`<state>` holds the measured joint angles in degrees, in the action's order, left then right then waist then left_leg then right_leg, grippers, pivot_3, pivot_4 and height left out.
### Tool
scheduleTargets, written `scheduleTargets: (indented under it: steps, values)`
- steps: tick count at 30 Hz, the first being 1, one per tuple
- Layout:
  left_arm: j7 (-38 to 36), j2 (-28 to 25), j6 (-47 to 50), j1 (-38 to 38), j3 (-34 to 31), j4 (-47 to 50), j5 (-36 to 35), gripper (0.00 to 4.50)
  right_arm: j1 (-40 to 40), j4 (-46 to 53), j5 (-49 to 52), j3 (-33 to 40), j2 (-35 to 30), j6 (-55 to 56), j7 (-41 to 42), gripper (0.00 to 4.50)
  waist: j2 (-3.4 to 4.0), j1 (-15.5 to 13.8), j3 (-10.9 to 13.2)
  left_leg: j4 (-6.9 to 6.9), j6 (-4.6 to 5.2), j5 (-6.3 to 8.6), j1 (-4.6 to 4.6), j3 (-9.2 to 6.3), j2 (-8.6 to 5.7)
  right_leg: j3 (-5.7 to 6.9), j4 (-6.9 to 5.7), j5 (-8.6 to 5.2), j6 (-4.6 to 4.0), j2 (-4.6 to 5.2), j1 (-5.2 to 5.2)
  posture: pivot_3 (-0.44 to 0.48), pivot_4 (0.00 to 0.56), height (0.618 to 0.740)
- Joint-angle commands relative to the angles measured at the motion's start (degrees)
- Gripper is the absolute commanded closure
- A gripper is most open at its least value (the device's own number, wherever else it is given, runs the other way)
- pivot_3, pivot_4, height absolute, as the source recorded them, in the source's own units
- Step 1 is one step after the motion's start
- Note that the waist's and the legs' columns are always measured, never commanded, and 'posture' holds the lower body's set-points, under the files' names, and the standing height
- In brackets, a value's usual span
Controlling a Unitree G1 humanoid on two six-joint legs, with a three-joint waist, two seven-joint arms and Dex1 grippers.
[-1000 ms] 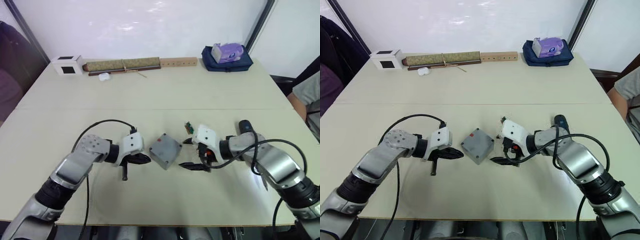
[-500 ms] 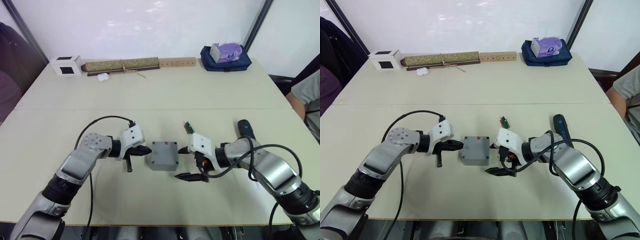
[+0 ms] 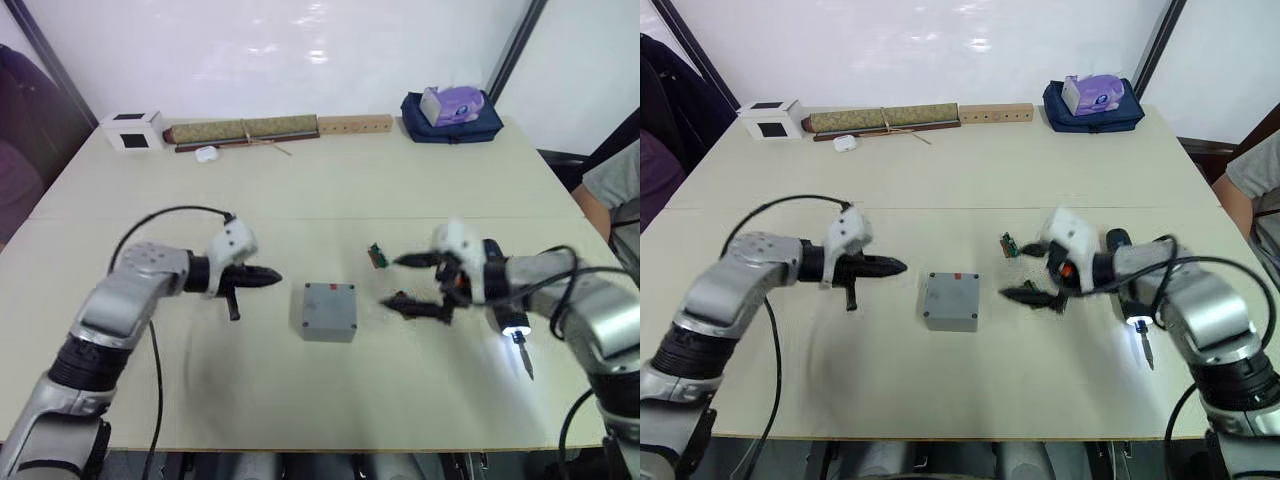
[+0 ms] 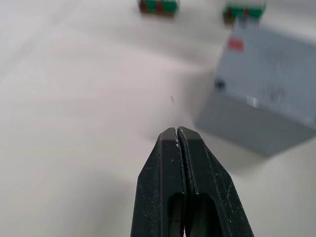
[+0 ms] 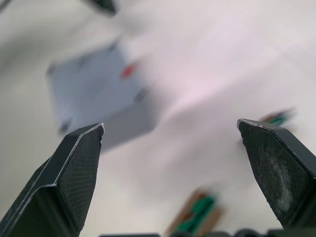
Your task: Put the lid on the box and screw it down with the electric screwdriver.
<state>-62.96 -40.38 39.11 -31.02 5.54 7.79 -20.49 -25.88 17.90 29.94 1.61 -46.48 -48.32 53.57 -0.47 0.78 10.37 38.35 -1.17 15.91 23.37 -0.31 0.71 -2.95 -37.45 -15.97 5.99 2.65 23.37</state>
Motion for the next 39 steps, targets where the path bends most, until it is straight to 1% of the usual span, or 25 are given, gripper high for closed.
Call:
scheduleTargets:
  steps: [1, 2, 4, 7, 10, 14, 21, 32, 35, 38, 39]
  values:
    - [0.9, 2.3, 2.3, -2.8, -2.1, 1.5, -4.3, 4.50, -2.6, -7.9, -5.3, -0.3, 5.6, 7.4, -6.8, 0.02, -0.02, 0.0, 0.0, 0.00, 0.00, 0.00, 0.00, 0.02, -0.02, -0.01, 0.00, 0.00, 0.00, 0.00, 0.00, 0.000, 0.150, 0.740]
    - [1.2, 2.8, 2.8, -3.3, -2.1, 1.6, -4.8, 4.50, -3.0, -10.0, -7.2, -1.2, 7.0, 9.7, -8.3, 0.02, -0.02, 0.0, 0.0, 0.00, -0.01, -0.01, 0.00, 0.02, -0.02, -0.01, -0.01, 0.00, 0.00, 0.00, 0.00, 0.000, 0.150, 0.740]
    - [1.7, 3.2, 2.6, -3.6, -1.3, 1.7, -4.5, 4.50, -2.9, -12.9, -10.4, -3.6, 8.2, 13.5, -8.5, 0.02, -0.01, 0.1, 0.0, -0.01, -0.04, -0.02, 0.04, 0.04, -0.05, -0.02, -0.02, 0.00, 0.00, 0.00, 0.07, 0.000, 0.150, 0.740]
    - [2.4, 3.2, 2.4, -3.0, -0.8, 1.9, -4.3, 4.50, -2.6, -16.7, -13.0, -5.5, 10.7, 17.3, -9.8, 0.02, -0.01, 0.2, 0.0, -0.02, -0.06, -0.04, 0.04, 0.04, -0.06, -0.04, -0.01, 0.00, 0.00, -0.01, 0.09, 0.000, 0.150, 0.740]
    - [2.9, 3.0, 2.5, -2.4, -0.8, 2.8, -4.6, 4.50, -2.5, -20.1, -14.6, -5.7, 13.4, 20.2, -11.5, 0.77, -0.01, 0.3, 0.0, -0.02, -0.11, -0.06, 0.02, 0.05, -0.05, -0.05, -0.05, 0.00, -0.01, -0.01, 0.09, 0.000, 0.150, 0.740]
    - [3.6, 2.8, 2.7, -1.5, -1.0, 3.6, -4.8, 4.50, -1.8, -22.5, -14.6, -4.4, 16.4, 21.9, -12.7, 2.21, -0.01, 0.2, 0.0, -0.02, -0.14, -0.08, 0.02, 0.04, -0.03, -0.04, -0.08, 0.00, -0.01, 0.01, 0.09, 0.000, 0.150, 0.740]
    - [3.7, 2.7, 1.3, -0.5, 0.2, 3.1, -3.8, 4.50, -1.4, -23.8, -17.3, -5.3, 17.3, 23.4, -13.8, 2.21, -0.01, 0.1, 0.0, -0.02, -0.14, -0.08, 0.02, 0.04, -0.05, -0.04, -0.08, 0.00, -0.01, 0.02, 0.08, 0.000, 0.150, 0.740]
    - [3.5, 2.2, -1.0, 0.2, 1.4, 1.2, -2.1, 4.50, -1.8, -24.7, -18.2, -4.6, 18.1, 24.0, -14.3, 2.21, -0.01, 0.2, 0.0, -0.02, -0.15, -0.08, 0.01, 0.04, -0.06, -0.04, -0.08, 0.00, -0.01, 0.00, 0.08, 0.000, 0.150, 0.740]
    - [3.6, 2.2, -1.0, 0.5, 1.5, 1.4, -2.1, 4.50, -2.1, -25.3, -18.5, -4.7, 18.4, 24.3, -14.3, 2.95, -0.01, 0.2, 0.0, -0.02, -0.15, -0.08, 0.01, 0.04, -0.06, -0.04, -0.08, 0.00, -0.01, 0.00, 0.08, 0.000, 0.150, 0.740]
    - [3.7, 2.1, -1.0, 0.6, 1.5, 1.5, -2.2, 4.50, -2.2, -25.9, -18.9, -4.8, 18.5, 25.0, -14.2, 4.19, -0.01, 0.2, 0.0, -0.02, -0.15, -0.08, 0.01, 0.04, -0.06, -0.04, -0.08, 0.00, -0.01, 0.00, 0.08, 0.000, 0.150, 0.740]
    - [3.8, 2.1, -1.0, 0.6, 1.6, 1.6, -2.2, 4.50, -2.2, -26.1, -19.0, -4.8, 18.5, 25.1, -14.2, 4.37, 0.00, 0.2, 0.0, -0.02, -0.15, -0.08, 0.01, 0.04, -0.06, -0.04, -0.08, 0.00, -0.01, 0.00, 0.08, 0.000, 0.150, 0.740]
